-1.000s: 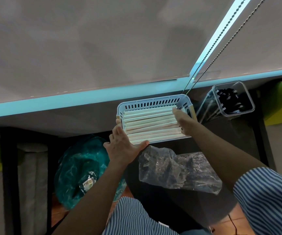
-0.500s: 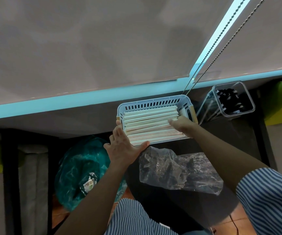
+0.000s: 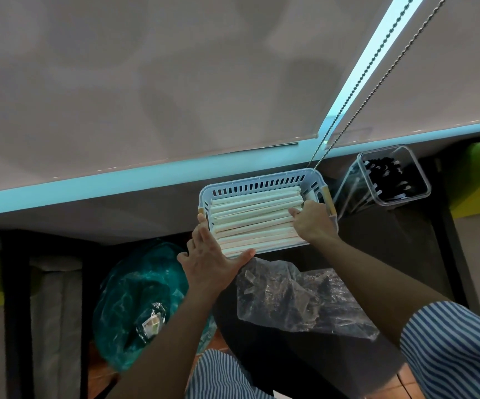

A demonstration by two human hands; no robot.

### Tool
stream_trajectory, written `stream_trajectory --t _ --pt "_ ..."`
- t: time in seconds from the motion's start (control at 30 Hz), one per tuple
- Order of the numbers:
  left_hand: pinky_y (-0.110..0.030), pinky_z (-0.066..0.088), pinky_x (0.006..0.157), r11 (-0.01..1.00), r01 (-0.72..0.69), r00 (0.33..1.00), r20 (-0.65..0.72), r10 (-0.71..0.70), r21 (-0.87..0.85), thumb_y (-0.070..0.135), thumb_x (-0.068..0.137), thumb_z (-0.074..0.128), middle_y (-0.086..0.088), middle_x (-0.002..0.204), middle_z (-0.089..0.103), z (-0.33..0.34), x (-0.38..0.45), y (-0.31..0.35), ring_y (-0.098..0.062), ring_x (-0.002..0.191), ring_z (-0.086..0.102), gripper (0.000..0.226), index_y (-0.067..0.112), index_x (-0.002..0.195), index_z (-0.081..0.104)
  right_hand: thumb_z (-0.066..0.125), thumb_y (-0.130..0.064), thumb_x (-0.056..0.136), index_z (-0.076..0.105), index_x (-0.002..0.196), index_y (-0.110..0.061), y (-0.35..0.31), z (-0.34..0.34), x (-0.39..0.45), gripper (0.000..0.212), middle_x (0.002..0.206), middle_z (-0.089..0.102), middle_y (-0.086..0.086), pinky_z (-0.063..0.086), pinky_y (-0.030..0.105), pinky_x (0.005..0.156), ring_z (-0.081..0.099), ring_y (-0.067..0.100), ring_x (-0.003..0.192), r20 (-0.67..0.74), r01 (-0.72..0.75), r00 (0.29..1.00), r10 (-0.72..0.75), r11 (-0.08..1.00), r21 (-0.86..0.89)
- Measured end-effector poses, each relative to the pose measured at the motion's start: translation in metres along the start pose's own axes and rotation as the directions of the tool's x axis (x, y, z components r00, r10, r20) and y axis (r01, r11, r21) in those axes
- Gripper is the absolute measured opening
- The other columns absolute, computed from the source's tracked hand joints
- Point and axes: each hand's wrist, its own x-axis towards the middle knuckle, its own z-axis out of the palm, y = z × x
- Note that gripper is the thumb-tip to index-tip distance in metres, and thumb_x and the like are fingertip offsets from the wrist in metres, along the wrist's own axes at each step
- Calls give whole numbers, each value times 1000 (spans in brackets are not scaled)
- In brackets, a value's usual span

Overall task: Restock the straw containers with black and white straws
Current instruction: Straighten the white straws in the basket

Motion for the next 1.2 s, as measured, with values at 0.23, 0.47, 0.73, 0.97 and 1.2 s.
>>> stream_trajectory --t 0.23,0.47,0.73,0.97,1.2 --pt "-58 36 104 991 10 1000 25 -7 -132 91 65 54 -8 159 24 1 -6 2 -33 138 41 132 22 157 -11 63 -12 93 67 117 -3 21 14 -29 26 105 69 16 52 40 88 61 32 103 -433 495 790 -433 868 35" --pt "-45 46 105 873 42 976 -166 -140 -486 73 81 57 -9 148 37 13 -55 7 -22 137 40 96 14 151 29 66 -29 85 66 95 -12 66 18 -77 20 84 62 2 45 33 69 52 19 78 -327 850 484 -812 524 -44" --pt "-24 37 105 753 118 901 -249 -355 -647 37 95 62 -13 138 50 47 -134 13 -24 126 51 43 6 126 63 57 -66 82 27 155 -14 119 27 -85 95 142 54 8 33 46 106 44 30 133 247 662 747 -617 658 -359" --pt "-34 44 103 571 265 849 -93 -521 -777 55 96 51 -14 138 52 72 -190 15 -24 123 56 63 8 138 53 56 -20 94 50 82 -23 110 31 -114 13 84 64 -2 55 43 72 63 19 77 255 659 715 -651 749 66" --pt "-61 35 114 121 484 761 349 -547 -867 99 69 29 -17 158 34 95 -212 -8 -37 140 42 116 19 153 31 53 -2 94 60 93 -14 63 47 -157 14 89 68 5 57 33 68 67 12 78 242 476 684 -688 673 567"
